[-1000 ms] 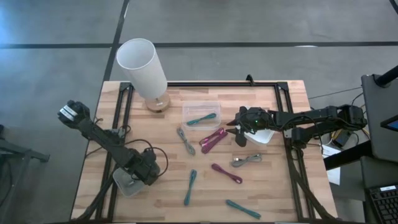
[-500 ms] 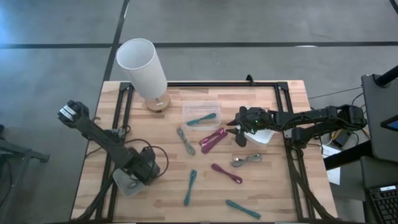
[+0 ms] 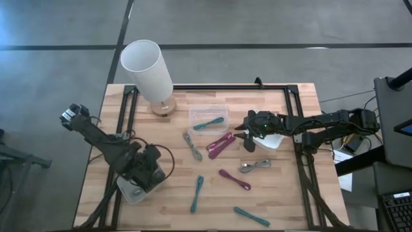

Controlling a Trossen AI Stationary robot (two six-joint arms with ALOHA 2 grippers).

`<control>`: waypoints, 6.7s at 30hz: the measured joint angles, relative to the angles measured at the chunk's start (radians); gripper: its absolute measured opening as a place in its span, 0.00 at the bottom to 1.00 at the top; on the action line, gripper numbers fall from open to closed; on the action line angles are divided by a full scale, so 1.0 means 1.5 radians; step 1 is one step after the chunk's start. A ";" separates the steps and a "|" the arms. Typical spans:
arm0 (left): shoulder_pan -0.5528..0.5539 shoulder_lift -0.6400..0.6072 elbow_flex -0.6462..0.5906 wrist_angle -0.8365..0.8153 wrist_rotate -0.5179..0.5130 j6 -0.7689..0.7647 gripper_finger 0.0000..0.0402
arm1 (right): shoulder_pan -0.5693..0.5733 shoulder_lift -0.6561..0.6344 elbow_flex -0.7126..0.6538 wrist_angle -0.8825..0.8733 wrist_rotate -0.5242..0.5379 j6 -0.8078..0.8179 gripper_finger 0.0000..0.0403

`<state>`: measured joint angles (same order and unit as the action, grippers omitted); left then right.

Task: Pick & Place USB Port
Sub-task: Put the right white USB cable into the gray bin

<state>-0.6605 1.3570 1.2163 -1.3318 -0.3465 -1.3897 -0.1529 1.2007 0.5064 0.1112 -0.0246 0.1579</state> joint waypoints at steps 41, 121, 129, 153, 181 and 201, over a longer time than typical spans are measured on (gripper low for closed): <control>0.121 0.001 0.003 0.133 -0.264 0.337 0.32 | 0.305 0.001 0.036 -0.316 -0.034 0.135 0.36; 0.121 0.001 0.003 0.143 -0.271 0.332 0.32 | 0.383 0.184 0.088 -0.364 0.052 -0.049 0.39; 0.121 0.001 0.003 0.143 -0.271 0.332 0.32 | 0.389 0.225 0.192 -0.490 0.106 -0.066 0.39; 0.121 0.001 0.003 0.144 -0.263 0.332 0.32 | 0.355 0.283 0.195 -0.505 0.142 -0.098 0.13; 0.121 0.033 -0.058 0.299 -0.279 0.377 0.32 | 0.350 0.012 0.192 -0.350 0.214 -0.037 0.04; 0.139 0.044 -0.318 1.094 -0.275 0.690 0.32 | 0.323 0.109 0.187 -0.003 0.223 -0.161 0.07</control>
<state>-0.4520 1.4223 0.7398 0.3099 -0.7585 -0.3548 0.3313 1.3640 0.7868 0.1064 0.3103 -0.0837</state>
